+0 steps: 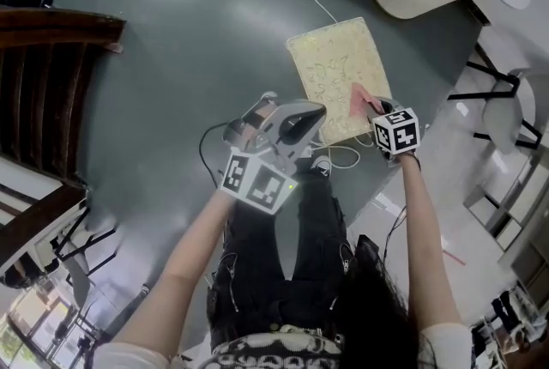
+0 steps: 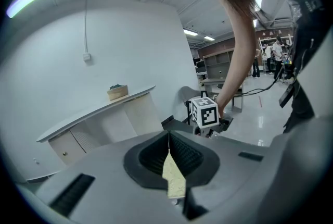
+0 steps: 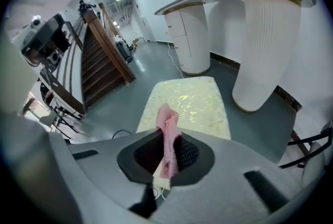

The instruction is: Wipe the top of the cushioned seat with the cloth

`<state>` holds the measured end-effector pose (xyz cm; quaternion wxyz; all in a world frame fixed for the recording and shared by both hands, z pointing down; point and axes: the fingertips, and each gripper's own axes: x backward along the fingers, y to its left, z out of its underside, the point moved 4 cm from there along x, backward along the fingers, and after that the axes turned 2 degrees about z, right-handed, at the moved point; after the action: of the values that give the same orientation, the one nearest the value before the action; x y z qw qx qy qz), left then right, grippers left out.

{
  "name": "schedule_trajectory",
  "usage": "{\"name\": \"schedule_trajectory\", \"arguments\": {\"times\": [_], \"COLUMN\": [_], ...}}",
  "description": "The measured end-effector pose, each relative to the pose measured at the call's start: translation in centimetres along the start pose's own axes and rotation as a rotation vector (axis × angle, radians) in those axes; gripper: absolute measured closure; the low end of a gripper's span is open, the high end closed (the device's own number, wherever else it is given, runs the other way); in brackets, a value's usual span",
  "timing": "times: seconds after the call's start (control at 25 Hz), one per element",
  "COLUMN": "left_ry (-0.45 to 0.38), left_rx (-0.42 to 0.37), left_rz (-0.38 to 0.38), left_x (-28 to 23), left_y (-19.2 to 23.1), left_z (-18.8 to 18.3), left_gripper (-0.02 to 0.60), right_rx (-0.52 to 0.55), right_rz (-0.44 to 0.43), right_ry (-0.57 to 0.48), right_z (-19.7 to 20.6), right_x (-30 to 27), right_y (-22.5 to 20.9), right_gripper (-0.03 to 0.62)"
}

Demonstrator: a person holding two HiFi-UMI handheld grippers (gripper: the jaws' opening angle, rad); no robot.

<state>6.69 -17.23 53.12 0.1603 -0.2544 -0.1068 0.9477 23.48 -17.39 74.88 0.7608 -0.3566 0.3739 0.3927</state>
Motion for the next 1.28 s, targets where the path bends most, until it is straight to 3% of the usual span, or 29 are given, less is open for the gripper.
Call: {"name": "schedule_trajectory", "arguments": {"times": [0.24, 0.48, 0.64, 1.12, 1.28], "left_ry": [-0.001, 0.006, 0.010, -0.001, -0.012], "left_rx": [-0.009, -0.016, -0.020, -0.045, -0.058], "left_rz": [0.013, 0.027, 0.034, 0.096, 0.116], "left_x": [0.1, 0.2, 0.1, -2.0, -2.8], "left_y": [-0.5, -1.3, -1.9, -3.6, -4.2], "left_z": [-0.4, -0.4, -0.4, -2.1, -3.1], "left_gripper": [0.574, 0.574, 0.574, 0.574, 0.574], "right_rx": [0.035, 0.051, 0.008, -0.163, -0.202], "right_rz": [-0.094, -0.121, -0.060, 0.175, 0.209], "right_ry": [0.010, 0.053, 0.090, 0.117, 0.108], "right_z": [1.9, 4.4, 6.3, 10.3, 11.3], "right_x": [-1.8, -3.1, -3.4, 2.1, 3.8], "right_y": [5.8, 7.4, 5.1, -7.1, -8.9], "right_gripper": [0.586, 0.586, 0.586, 0.586, 0.586]}}
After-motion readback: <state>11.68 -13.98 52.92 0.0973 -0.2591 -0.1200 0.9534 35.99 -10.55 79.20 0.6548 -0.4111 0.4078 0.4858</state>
